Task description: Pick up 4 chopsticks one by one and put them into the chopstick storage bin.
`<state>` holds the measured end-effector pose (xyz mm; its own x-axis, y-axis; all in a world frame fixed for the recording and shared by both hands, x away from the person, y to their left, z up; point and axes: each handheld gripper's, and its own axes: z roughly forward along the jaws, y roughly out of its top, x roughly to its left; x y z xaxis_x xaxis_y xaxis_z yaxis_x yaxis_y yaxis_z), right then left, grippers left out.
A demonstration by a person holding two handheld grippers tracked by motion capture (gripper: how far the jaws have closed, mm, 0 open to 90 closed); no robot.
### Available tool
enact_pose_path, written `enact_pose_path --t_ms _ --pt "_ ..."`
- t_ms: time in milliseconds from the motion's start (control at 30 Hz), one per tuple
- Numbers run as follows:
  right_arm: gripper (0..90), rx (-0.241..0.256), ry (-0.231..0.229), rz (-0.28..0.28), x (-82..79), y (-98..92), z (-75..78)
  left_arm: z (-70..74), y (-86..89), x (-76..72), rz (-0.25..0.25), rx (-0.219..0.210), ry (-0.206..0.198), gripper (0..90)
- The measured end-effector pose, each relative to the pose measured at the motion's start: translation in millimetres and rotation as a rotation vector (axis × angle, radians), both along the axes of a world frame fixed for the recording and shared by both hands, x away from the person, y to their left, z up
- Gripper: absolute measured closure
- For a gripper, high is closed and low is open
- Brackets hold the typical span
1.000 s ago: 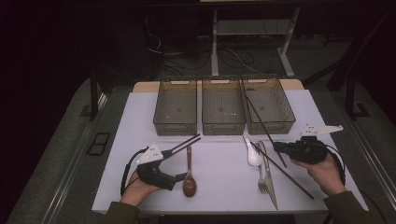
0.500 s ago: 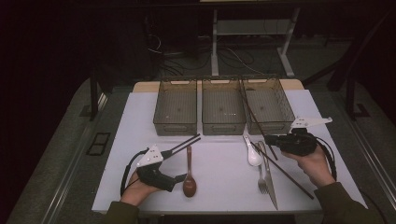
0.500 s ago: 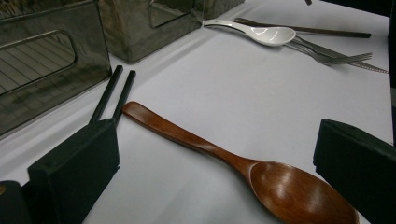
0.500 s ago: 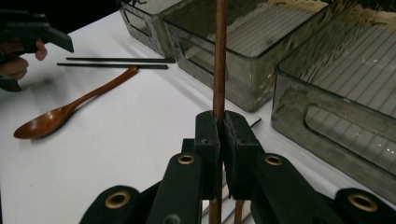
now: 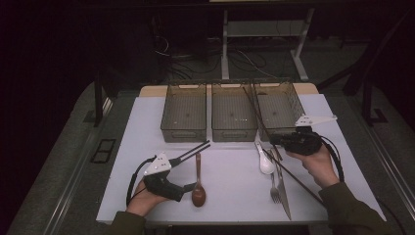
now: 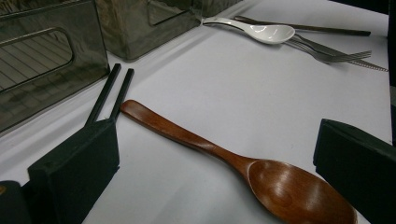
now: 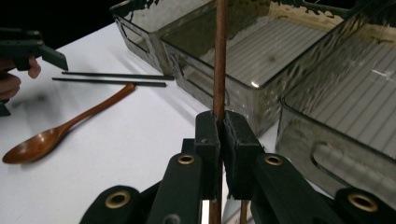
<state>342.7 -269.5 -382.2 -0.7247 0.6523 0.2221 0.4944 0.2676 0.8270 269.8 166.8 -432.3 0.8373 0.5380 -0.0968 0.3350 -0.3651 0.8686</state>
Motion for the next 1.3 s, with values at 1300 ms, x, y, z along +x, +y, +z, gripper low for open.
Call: enact_pose_path --t_ms 1300 --pt "84.2 0.033 -0.018 -0.002 53.2 87.0 39.1 1.9 2.1 -0.5 0.01 -0.015 -0.004 0.0"
